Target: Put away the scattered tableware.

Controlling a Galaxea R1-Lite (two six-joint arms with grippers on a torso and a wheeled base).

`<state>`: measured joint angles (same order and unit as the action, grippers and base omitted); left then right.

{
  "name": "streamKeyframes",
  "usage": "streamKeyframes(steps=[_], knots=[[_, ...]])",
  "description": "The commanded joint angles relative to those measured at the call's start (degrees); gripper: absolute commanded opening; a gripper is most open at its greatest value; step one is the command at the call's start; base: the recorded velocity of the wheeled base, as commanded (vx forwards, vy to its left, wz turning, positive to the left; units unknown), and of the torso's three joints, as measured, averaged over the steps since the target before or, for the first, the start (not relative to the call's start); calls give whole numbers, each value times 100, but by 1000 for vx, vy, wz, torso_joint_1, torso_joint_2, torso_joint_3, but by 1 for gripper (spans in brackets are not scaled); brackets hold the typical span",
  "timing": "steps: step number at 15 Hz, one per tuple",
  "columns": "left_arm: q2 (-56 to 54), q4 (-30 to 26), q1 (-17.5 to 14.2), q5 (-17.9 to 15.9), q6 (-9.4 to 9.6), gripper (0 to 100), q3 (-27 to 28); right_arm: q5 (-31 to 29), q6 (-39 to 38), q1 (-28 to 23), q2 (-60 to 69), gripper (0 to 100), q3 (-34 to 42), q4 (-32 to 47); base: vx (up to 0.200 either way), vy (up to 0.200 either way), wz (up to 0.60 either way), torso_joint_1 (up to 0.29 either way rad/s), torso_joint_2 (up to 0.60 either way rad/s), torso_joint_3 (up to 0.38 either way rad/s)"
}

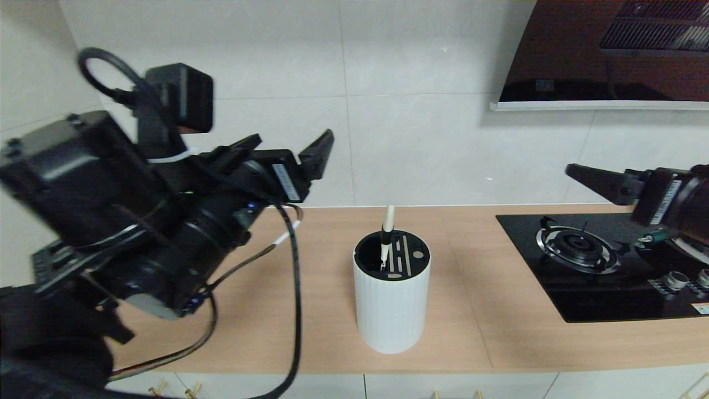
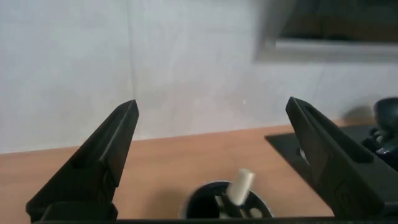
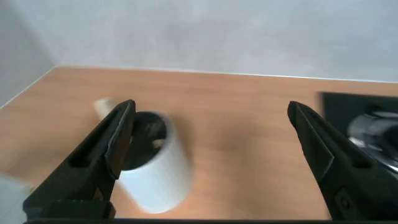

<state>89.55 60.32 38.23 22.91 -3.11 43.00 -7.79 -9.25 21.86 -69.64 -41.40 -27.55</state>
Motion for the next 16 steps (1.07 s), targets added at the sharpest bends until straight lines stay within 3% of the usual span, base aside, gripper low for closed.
streamKeyframes(steps=[1, 2, 4, 6, 9, 11, 13, 16], knots=[[-1230, -275, -395, -93, -6, 100, -626, 32, -15, -533, 1014, 100, 510, -5, 0, 0, 0, 0, 0, 0], [-1994, -715, -641, -93, -6, 100, -1127, 357, 2, -947, 1955, 100, 923, 30, 0, 0, 0, 0, 0, 0], [-3110, -1514, -1063, -129, -6, 100, -1584, 586, 20, -1157, 3159, 100, 1116, 382, 0, 0, 0, 0, 0, 0], [-4306, -2516, -1424, -155, -6, 100, -1900, 577, 213, -1157, 4310, 100, 1064, 1481, 0, 0, 0, 0, 0, 0], [-6248, -4274, -2021, -647, -6, 100, -2173, 621, 793, -1404, 5822, 100, 1134, 3115, 0, 0, 0, 0, 0, 0], [-7268, -5417, -2478, -963, 82, 100, -2111, 594, 899, -1404, 6402, 100, 1152, 3731, 0, 0, 0, 0, 0, 0], [-8041, -6058, -2812, -1289, 223, 100, -2094, 507, 864, -1465, 6393, 100, 1257, 3669, 0, 0, 0, 0, 0, 0], [-8401, -6287, -3296, -1051, 276, 100, -2190, 753, 881, -2115, 6745, 100, 1820, 3669, 0, 0, 0, 0, 0, 0]])
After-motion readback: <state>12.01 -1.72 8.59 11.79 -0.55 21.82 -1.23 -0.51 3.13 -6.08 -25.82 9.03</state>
